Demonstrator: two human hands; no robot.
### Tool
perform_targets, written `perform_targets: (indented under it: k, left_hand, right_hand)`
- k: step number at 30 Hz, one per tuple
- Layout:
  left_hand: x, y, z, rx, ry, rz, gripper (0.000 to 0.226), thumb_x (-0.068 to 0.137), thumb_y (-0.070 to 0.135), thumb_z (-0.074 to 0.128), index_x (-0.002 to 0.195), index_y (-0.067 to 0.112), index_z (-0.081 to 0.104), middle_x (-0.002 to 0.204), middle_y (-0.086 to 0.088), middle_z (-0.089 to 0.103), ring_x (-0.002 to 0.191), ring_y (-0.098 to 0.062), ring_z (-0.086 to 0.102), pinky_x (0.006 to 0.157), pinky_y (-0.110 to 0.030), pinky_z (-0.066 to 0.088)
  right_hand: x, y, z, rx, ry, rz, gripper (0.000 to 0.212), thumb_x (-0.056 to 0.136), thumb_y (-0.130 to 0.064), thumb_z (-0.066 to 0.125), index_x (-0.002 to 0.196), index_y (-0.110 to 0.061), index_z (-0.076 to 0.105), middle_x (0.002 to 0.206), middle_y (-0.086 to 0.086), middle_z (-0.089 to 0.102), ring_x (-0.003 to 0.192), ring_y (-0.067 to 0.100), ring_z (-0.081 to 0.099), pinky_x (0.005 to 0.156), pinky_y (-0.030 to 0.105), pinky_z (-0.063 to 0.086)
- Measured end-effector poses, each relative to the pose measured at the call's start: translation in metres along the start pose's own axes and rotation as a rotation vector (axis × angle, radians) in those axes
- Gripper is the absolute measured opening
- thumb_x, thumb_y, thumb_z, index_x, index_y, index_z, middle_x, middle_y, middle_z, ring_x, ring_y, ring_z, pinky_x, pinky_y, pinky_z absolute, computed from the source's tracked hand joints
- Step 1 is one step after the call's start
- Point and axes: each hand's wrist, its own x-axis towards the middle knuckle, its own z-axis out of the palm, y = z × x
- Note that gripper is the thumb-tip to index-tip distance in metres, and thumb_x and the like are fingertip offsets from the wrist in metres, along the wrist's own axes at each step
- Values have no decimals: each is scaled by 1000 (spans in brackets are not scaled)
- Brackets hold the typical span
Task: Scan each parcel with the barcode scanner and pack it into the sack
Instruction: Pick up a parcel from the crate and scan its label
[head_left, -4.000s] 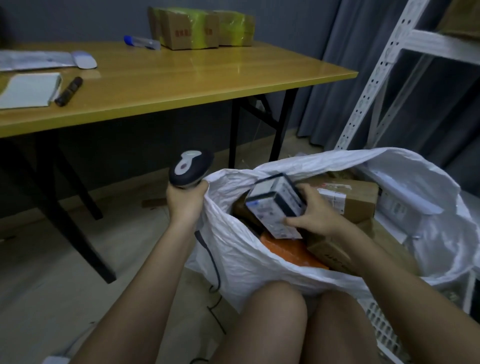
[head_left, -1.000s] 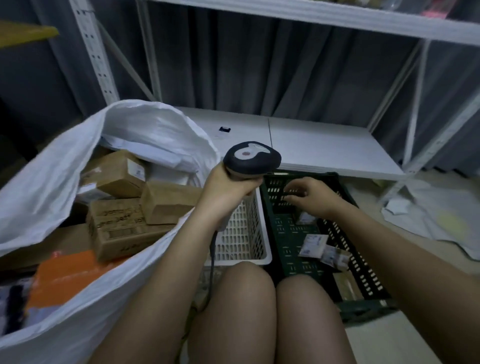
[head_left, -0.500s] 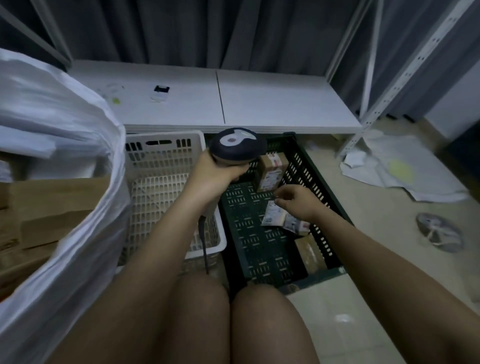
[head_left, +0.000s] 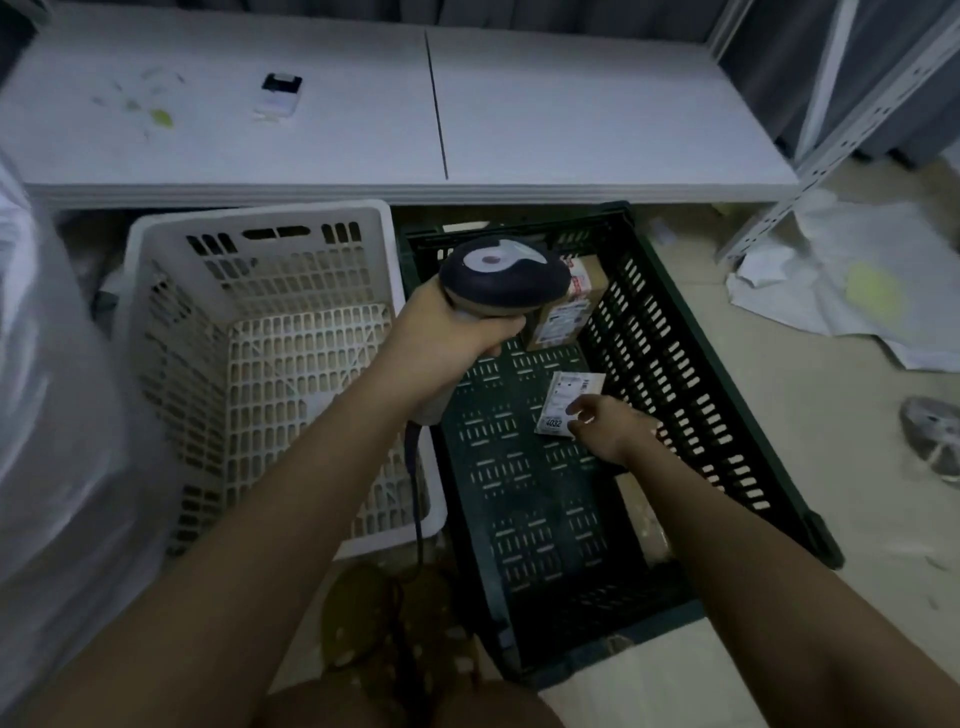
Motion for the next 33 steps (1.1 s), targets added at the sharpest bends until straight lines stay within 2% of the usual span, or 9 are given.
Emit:
perform_targets:
  k: [2,6,9,12,17,20,23,28,33]
  left_hand:
    - [14,-9,3,-14,-22,-19,46,80,19,77,123,15,61,79,-1,72,70,-12,68,78,-37,57]
    - [37,-24,8,16,-57,-53,36,83,20,74,117,18,64,73,2,71,67,-8,67,68,-24,56]
    - [51,-36,13,17,-68,-81,26,84,19,73,109,22,65,69,4,70,65,-6,66,61,-20,53]
    - [61,-48,17,9,-79,-87,28,84,17,73,110,23,64,76,4,71,65,-8,67,60,-18,53]
    - [69,-60,19,8,-92,-88,28,84,19,73,110,24,64,64,13,68,61,-4,66,58,-15,52]
    - [70,-62,19,-8,-92,-93,27,84,20,73,108,27,64,65,12,69,62,-4,67,60,-17,52]
    - [71,-65,20,3,-87,-107,30,84,21,73,113,25,64,66,12,69,63,-4,67,61,-19,52]
    - [70,-66,21,10,-76,-138,32,83,23,73,114,24,64,79,2,73,67,-7,69,66,-24,52]
    - [68,-67,20,10,-67,-139,30,84,22,73,113,19,66,84,-4,74,67,-8,69,64,-21,54]
  right_hand:
    - [19,9,13,8,-15,34,34,98,-23,51,130,-13,55,130,13,56,109,29,56,88,32,46]
    - [53,25,34,-96,-46,94,52,98,-30,50,146,-16,38,148,18,37,131,37,41,104,39,37]
    - [77,32,45,-88,-17,141,61,97,-31,51,152,-20,27,154,17,25,137,38,32,109,41,31]
    - [99,36,54,-55,7,156,62,97,-33,51,152,-22,26,157,18,17,143,39,20,113,43,25]
    - [125,44,61,-78,-30,168,65,97,-35,53,153,-22,23,160,19,4,146,39,5,116,43,18]
    - [132,48,61,-66,-37,182,66,95,-33,55,152,-20,24,159,21,5,146,39,6,117,43,17]
    - [134,48,66,-53,4,176,54,96,-29,54,146,-16,36,154,26,16,141,43,17,113,42,22]
    - [134,42,70,-59,-77,228,60,98,-32,51,151,-19,26,158,24,-3,144,44,6,115,48,19]
    - [135,43,71,-63,-18,233,58,96,-29,54,148,-18,30,154,24,7,141,44,13,114,48,22]
